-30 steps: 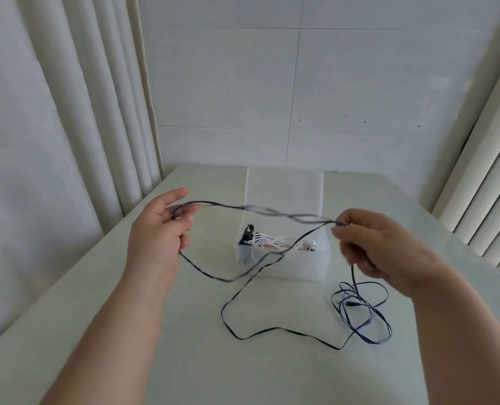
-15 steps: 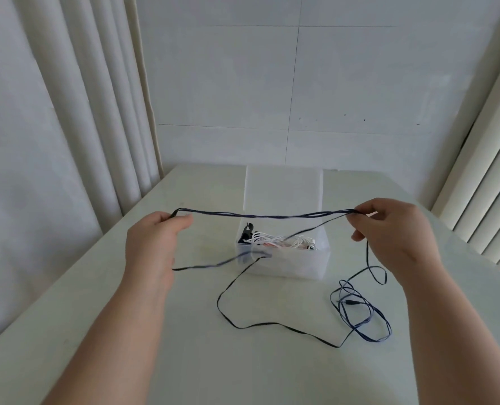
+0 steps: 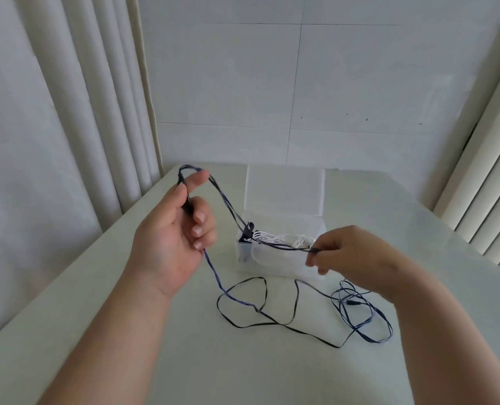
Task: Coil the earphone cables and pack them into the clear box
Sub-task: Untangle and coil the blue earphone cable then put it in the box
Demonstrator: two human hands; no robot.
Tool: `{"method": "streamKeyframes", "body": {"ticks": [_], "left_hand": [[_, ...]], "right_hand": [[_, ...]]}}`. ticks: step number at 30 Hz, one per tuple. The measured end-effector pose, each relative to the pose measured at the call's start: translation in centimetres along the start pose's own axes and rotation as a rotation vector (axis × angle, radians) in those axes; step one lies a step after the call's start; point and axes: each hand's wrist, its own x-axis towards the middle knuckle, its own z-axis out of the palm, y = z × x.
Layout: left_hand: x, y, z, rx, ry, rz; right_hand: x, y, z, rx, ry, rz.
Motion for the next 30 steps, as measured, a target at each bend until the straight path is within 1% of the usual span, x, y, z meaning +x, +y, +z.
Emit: {"method": "streamKeyframes", "body": {"ticks": [3, 7, 10, 13, 16, 17, 19, 21, 23, 25, 27, 30], "left_hand": [[-0.2, 0.0, 0.3, 0.048, -0.069, -0.003], [-0.3, 0.0, 0.7, 0.055, -0.078, -0.005], [-0.3, 0.0, 0.9, 0.045, -0.081, 0.003], [-0.3, 0.0, 0.8, 0.030, -0.054, 0.013], [-0.2, 0.3, 0.3, 0.035, 0.020, 0.037], [-0.1, 0.5, 0.1, 0.043, 0.073, 0.055], [0.2, 0.7, -0.3, 0.099, 0.260, 0.115], [0.4, 0.7, -1.0, 0.200, 0.497, 0.182], [0.5, 0.5, -1.7, 0.261, 0.662, 0.201], [0.5, 0.2, -2.2, 0.302, 0.746, 0.190], [0.4, 0.1, -2.3, 0.375, 0.794, 0.204], [0.3, -0.1, -2.3, 0.602, 0.798, 0.268]], "right_hand": [[0.2, -0.8, 1.5, -0.041, -0.088, -0.018], [0.5, -2.1, 4.6, 0.148, -0.106, -0.083], [0.3, -3.1, 7.2, 0.224, -0.230, -0.135], [-0.1, -3.5, 8.5, 0.092, -0.364, -0.171], [-0.4, -3.4, 7.6, -0.056, -0.401, -0.175], [-0.4, -3.1, 6.8, -0.091, -0.379, -0.159], [-0.3, -2.5, 5.0, -0.126, -0.280, -0.110], [0.0, -1.8, 3.3, -0.143, -0.110, -0.066], [0.3, -1.1, 1.9, -0.151, 0.067, -0.026], [0.4, -0.6, 0.9, -0.109, 0.169, 0.000], [0.3, -0.1, -0.1, -0.105, 0.244, 0.016], [0.0, 0.7, -1.4, -0.087, 0.456, 0.043]]}}
